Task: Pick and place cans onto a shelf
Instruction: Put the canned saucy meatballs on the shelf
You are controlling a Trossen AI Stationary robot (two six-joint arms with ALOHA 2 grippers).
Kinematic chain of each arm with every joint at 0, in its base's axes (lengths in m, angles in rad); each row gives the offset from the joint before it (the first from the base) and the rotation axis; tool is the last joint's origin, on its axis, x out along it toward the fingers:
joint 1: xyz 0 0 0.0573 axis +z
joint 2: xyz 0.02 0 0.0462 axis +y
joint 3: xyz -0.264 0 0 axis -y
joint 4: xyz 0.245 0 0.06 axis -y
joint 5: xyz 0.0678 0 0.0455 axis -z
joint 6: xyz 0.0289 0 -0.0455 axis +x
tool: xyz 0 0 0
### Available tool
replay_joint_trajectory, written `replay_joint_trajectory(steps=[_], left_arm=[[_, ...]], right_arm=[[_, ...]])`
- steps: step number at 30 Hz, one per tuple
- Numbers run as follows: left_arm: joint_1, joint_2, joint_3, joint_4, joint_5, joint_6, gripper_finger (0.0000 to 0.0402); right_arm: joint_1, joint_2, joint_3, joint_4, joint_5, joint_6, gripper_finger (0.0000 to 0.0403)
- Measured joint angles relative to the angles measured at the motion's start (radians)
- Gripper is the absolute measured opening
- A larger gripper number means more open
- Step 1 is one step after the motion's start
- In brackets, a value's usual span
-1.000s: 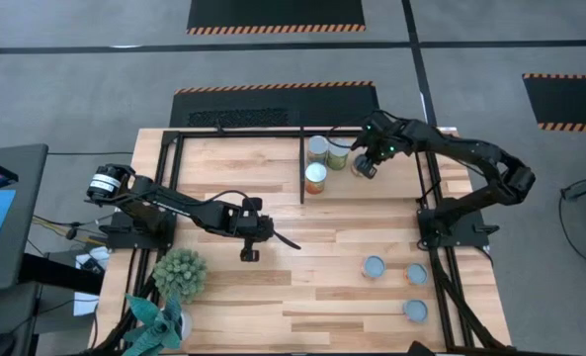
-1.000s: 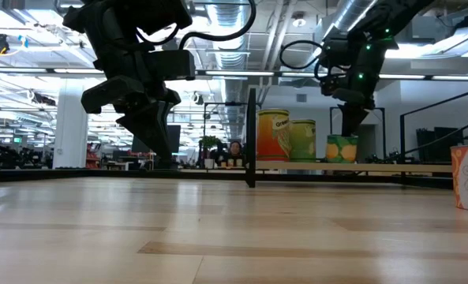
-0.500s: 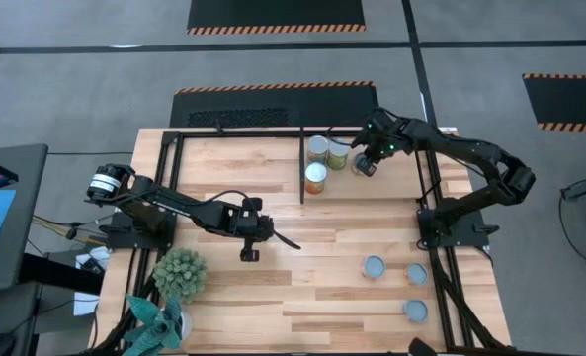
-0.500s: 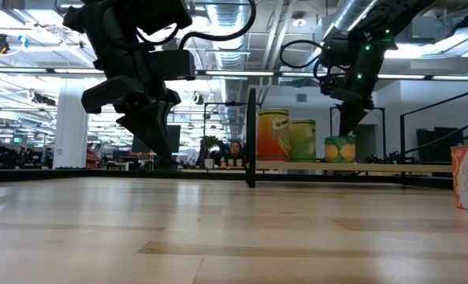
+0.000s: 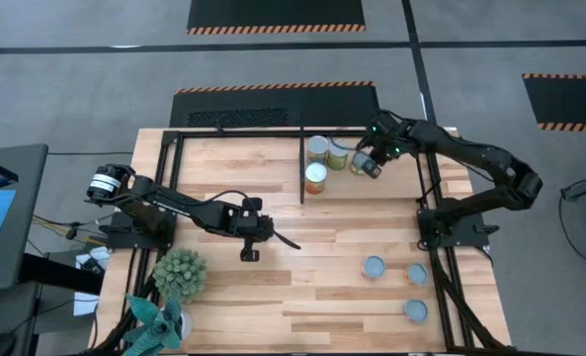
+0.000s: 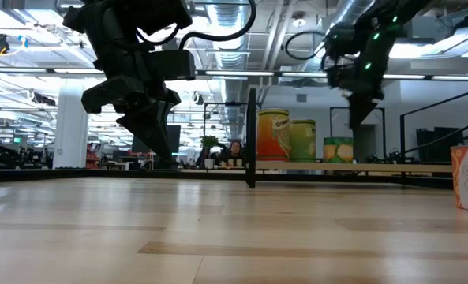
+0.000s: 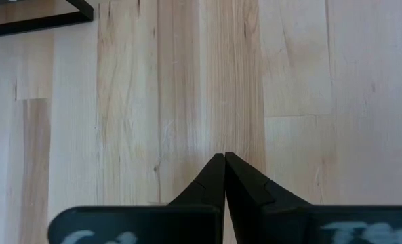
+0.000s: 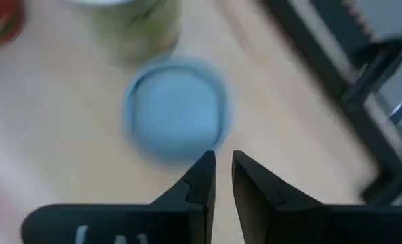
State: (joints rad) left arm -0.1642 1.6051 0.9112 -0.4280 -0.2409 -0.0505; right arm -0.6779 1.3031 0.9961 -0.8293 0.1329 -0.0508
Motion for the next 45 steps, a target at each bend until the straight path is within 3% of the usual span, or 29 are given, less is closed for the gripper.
replay_joint_trajectory(steps=[3,6,9,12,16,25,33,45], left_arm=[[0.000,0.000,0.000,0.000,0.000,0.000,0.0000],[0.000,0.000,0.000,0.000,0.000,0.000,0.0000],[0.000,0.000,0.000,0.004,-0.001,0.000,0.0000],[0.000,0.000,0.000,0.014,-0.001,0.000,0.0000],[0.000,0.000,0.000,0.027,-0.001,0.000,0.0000],[0.000,0.000,0.000,0.026,-0.001,0.000,0.0000],[0.000,0.000,0.000,0.027,-0.001,-0.013,0.0000],[0.000,0.000,0.000,0.030,-0.001,-0.010,0.0000]], right_arm=[[0.076,-0.074,0.005,-0.154,-0.029,0.113,0.0074],[0.188,-0.152,-0.007,-0.289,-0.159,0.263,0.0074],[0.345,-0.220,-0.030,-0.305,-0.238,0.408,0.0074],[0.514,-0.267,-0.066,-0.267,-0.222,0.554,0.0074],[0.731,-0.276,-0.117,-0.204,-0.118,0.696,0.0074],[1.071,-0.160,-0.178,-0.117,-0.044,0.859,0.0074],[1.189,-0.002,-0.179,-0.089,0.000,0.942,0.0074],[1.198,0.160,-0.179,-0.012,-0.031,0.944,0.0074]])
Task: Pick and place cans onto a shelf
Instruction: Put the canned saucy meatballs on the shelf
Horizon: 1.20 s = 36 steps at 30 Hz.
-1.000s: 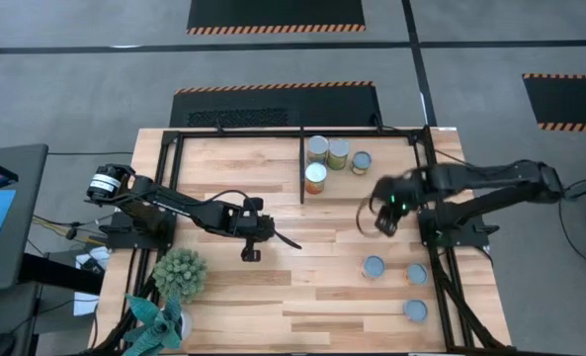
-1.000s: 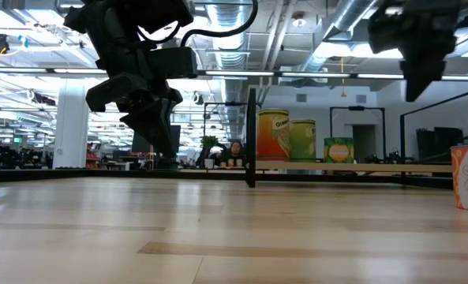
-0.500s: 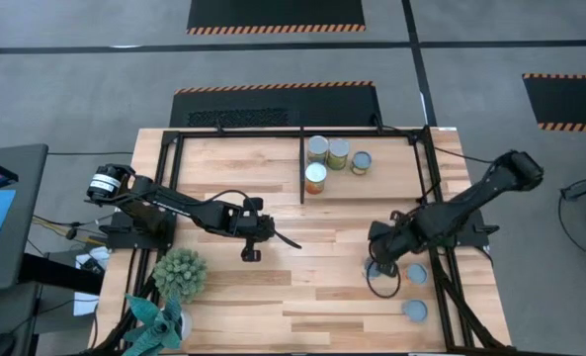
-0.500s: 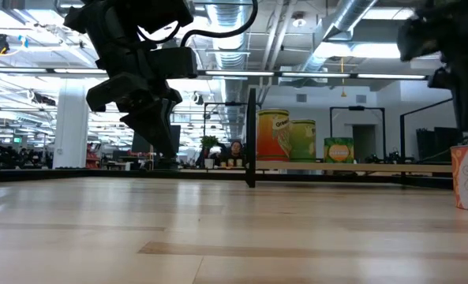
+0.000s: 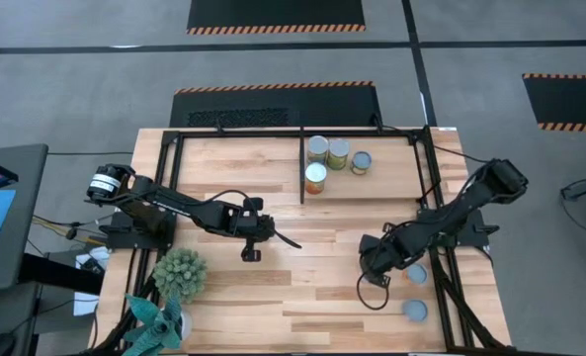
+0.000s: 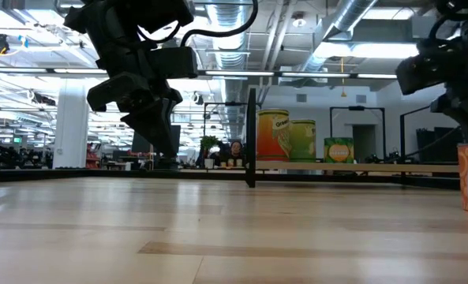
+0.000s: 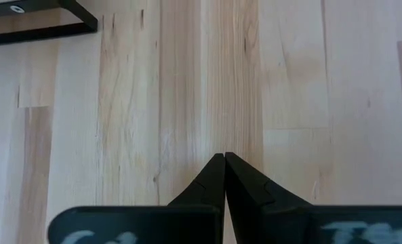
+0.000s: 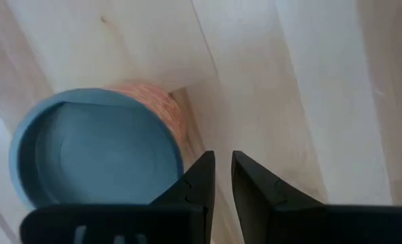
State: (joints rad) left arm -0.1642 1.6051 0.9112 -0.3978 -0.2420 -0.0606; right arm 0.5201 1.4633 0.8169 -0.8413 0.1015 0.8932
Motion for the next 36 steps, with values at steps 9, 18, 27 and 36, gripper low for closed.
replay_joint_trajectory(steps=[9,18,27,36], left_arm=[[0.000,0.000,0.000,0.008,0.000,0.001,0.0000],[0.000,0.000,0.000,0.007,0.000,-0.009,0.0000],[0.000,0.000,0.000,0.007,0.000,-0.007,0.0000],[0.000,0.000,0.000,0.009,0.000,-0.004,0.0000]], right_arm=[[-0.025,-0.125,0.001,-0.005,0.002,-0.001,0.0074],[0.011,-0.173,0.002,0.099,0.002,-0.001,0.0074],[0.030,-0.058,0.001,0.120,0.001,-0.002,0.0074],[0.030,-0.044,0.003,0.123,-0.002,-0.004,0.0074]])
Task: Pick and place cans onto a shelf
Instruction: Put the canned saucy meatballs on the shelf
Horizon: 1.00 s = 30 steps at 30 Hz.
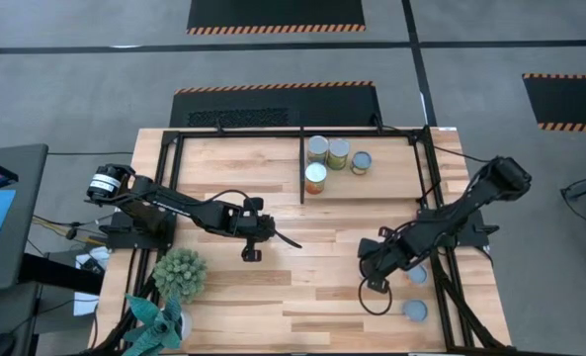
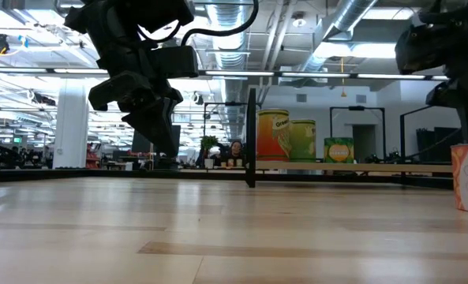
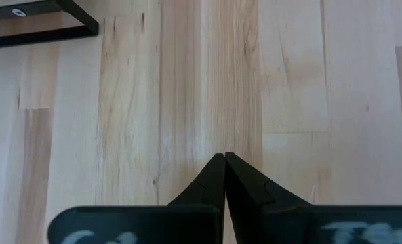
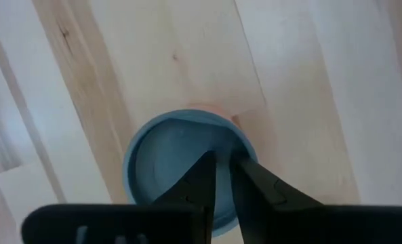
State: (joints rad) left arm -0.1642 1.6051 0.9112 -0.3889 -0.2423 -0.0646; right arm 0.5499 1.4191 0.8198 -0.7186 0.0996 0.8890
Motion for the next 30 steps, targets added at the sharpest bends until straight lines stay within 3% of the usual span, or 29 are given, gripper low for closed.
replay_joint_trajectory(steps=[12,30], left_arm=[[0.000,0.000,0.000,0.000,0.000,0.000,0.0000],[0.000,0.000,0.000,0.007,-0.005,0.007,0.0000]], right_arm=[[-0.001,-0.129,-0.002,-0.026,0.058,-0.060,0.0074],[-0.010,-0.020,-0.006,-0.044,0.029,-0.138,0.0074]])
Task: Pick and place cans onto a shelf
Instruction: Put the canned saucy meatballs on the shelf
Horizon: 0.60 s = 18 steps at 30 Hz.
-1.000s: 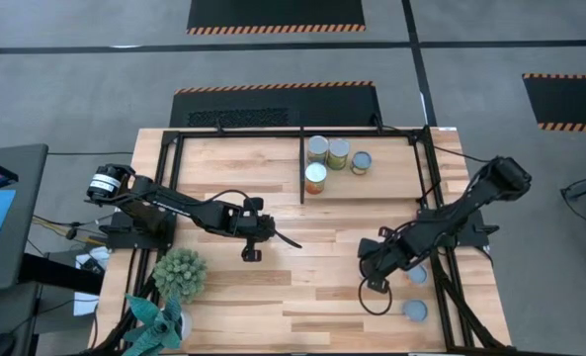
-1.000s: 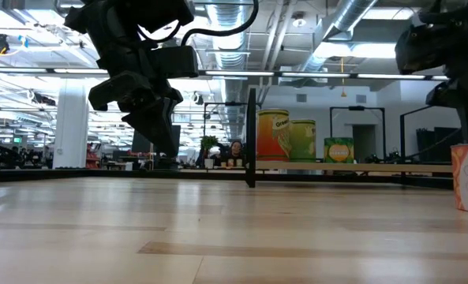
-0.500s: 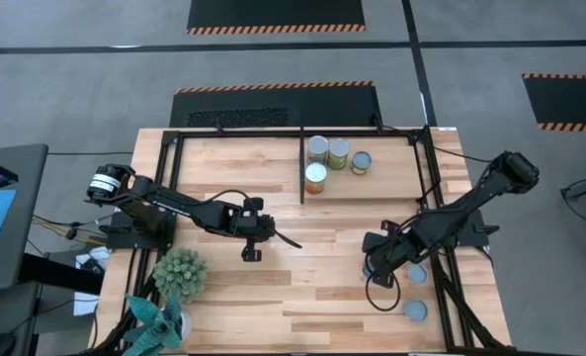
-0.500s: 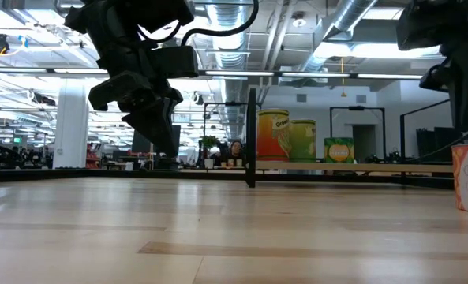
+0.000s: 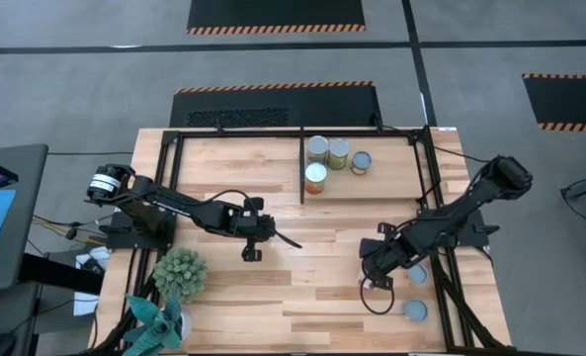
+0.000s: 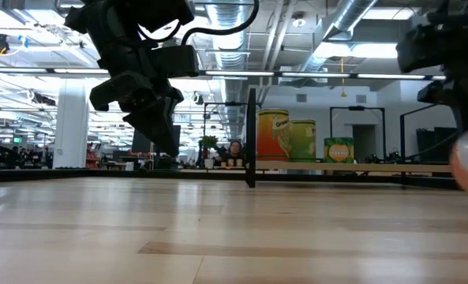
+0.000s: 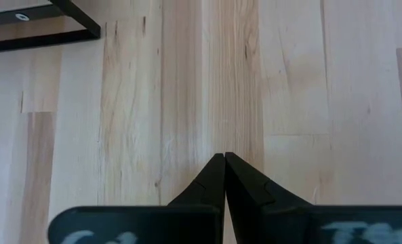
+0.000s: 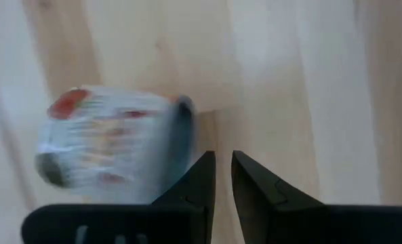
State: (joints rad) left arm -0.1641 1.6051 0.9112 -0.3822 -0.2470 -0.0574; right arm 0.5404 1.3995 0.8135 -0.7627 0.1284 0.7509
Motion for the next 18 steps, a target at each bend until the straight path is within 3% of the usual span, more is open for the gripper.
replay_joint_trajectory(steps=[18], left_arm=[[0.000,0.000,0.000,0.017,-0.004,0.020,0.0000]], right_arm=[[0.000,-0.006,0.004,-0.010,0.001,0.001,0.0074]])
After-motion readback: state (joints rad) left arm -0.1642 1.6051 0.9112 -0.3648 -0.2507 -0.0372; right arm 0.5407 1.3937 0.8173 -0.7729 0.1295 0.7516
